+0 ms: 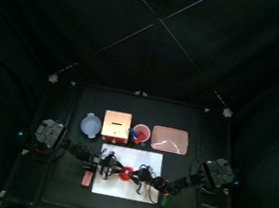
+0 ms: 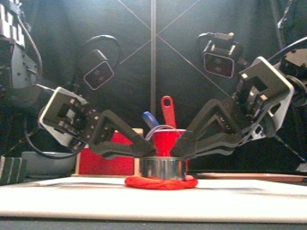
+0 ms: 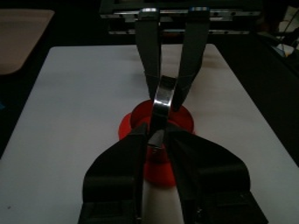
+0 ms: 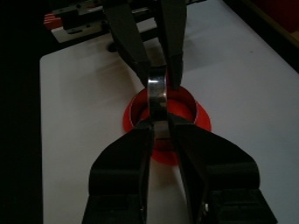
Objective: Get the cutter from the drawer then cut the dough then place the extra dough in the bowl
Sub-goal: Cut the dough
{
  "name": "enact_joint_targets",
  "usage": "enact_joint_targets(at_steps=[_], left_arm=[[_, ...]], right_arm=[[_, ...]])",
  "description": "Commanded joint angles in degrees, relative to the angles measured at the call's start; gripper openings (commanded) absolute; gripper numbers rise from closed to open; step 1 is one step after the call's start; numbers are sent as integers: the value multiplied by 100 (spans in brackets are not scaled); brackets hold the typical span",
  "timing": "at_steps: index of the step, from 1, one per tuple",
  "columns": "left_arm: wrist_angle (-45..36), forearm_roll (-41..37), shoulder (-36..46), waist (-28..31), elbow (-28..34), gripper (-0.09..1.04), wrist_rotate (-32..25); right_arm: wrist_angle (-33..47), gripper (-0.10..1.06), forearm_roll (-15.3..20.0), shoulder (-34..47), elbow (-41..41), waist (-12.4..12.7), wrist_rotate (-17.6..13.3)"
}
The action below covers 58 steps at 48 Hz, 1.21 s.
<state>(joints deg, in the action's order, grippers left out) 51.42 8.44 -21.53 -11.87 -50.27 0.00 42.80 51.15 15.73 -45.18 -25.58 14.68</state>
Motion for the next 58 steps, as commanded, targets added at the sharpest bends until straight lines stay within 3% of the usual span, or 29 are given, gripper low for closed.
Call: enact_joint_targets(at_steps=[1, 19, 41, 58], left_arm=[[-334, 18, 79, 18, -26, 65, -18], [-448, 9, 229, 35, -26, 77, -35], [-466, -9, 756, 53, -35, 78, -501], [-483, -9, 993, 53, -88, 78, -545]], right_arm=[[-141, 63, -79, -62, -9, 0, 0], [-141, 75, -193, -88, 9, 79, 0], [-141, 76, -475, -202, 9, 211, 0], [-132, 76, -571, -369, 0, 334, 9]])
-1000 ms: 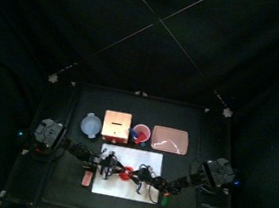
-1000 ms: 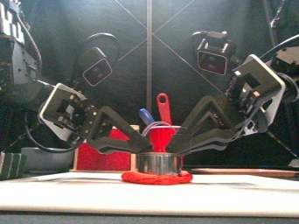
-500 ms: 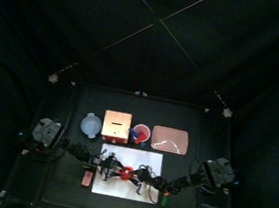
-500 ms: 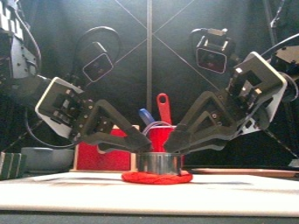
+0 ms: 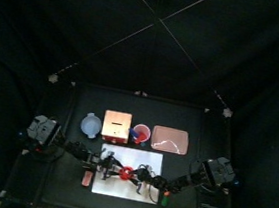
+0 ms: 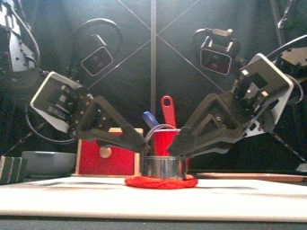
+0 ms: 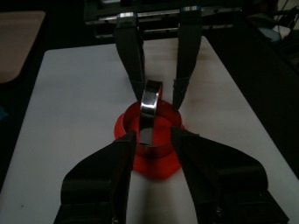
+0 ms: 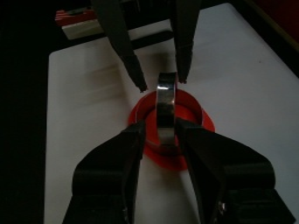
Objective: Get the cutter from the drawer then cut the dough then place the extra dough in the bowl
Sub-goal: Cut the dough
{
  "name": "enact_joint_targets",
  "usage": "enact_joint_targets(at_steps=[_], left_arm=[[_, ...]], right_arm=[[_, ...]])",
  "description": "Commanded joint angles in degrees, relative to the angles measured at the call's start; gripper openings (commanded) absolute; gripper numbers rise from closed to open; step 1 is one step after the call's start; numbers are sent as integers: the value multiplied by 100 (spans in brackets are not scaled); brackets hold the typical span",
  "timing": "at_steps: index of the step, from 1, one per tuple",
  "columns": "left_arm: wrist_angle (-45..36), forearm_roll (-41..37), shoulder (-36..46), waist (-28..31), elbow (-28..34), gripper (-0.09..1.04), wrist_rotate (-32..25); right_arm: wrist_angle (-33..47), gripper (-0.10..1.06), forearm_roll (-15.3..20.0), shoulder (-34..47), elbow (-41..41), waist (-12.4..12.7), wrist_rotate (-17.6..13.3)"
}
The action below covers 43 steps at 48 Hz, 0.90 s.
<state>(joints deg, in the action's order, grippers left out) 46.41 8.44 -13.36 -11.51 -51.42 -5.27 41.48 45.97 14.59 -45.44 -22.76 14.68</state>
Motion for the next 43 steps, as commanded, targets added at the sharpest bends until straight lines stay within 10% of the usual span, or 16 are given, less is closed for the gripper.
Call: enact_joint_targets(at_steps=[1, 43], left_arm=[[9, -9, 185, 18, 9, 78, -18], [-448, 158, 26, -18, 53, 54, 44]], right_arm=[[0, 76, -62, -264, 18, 62, 9], [-9, 74, -308, -343, 176, 290, -9]])
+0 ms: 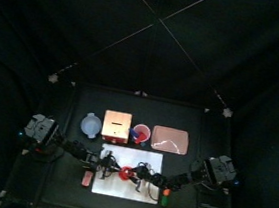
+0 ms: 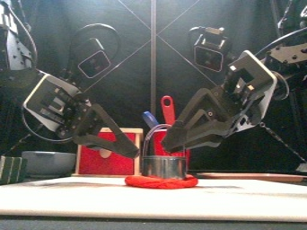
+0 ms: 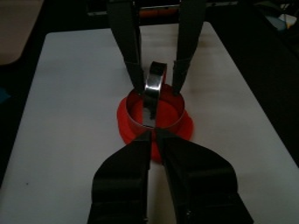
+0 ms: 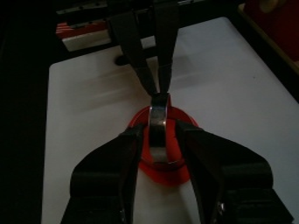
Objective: Get the cutter from the drawer then cut the dough then place the extra dough in the bowl
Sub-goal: Cut the dough
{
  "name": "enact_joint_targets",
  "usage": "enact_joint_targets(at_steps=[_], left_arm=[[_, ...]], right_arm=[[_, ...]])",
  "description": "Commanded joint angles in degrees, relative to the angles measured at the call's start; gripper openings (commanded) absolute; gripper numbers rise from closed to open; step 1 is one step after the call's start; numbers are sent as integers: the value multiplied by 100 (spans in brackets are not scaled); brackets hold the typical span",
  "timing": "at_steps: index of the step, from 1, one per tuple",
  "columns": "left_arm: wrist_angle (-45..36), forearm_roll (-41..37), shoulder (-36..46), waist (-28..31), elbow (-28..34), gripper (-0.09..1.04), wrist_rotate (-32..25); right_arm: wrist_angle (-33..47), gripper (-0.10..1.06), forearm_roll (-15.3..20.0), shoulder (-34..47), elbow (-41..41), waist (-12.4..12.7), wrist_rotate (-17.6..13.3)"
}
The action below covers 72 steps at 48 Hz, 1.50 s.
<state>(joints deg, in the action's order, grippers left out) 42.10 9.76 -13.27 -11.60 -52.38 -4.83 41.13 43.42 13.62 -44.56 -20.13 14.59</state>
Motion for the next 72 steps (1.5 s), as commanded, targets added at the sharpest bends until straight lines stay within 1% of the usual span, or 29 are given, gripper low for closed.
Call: enact_joint_targets(at_steps=[1, 15, 22, 34, 42, 53, 72], left_arm=[[-35, 26, 0, -9, 167, 54, 0], [-352, 88, -167, -9, 308, 54, 9], [-360, 202, -185, -9, 299, 54, 9], [-360, 202, -229, -18, 290, 54, 9], [-360, 202, -255, -9, 308, 54, 9], [-422, 202, -255, -18, 308, 54, 9], [-580, 211, -255, -9, 334, 54, 9]], right_arm=[[26, 73, -70, -246, 88, 26, -9], [-9, 69, -88, -229, 88, 26, -9], [0, 66, -88, -229, 97, 35, 0], [-9, 60, -185, -220, 114, 44, -9], [-44, 56, -185, -220, 114, 62, -9], [-53, 54, -193, -290, 123, 97, 9], [-44, 54, -334, -545, 79, 185, 0]])
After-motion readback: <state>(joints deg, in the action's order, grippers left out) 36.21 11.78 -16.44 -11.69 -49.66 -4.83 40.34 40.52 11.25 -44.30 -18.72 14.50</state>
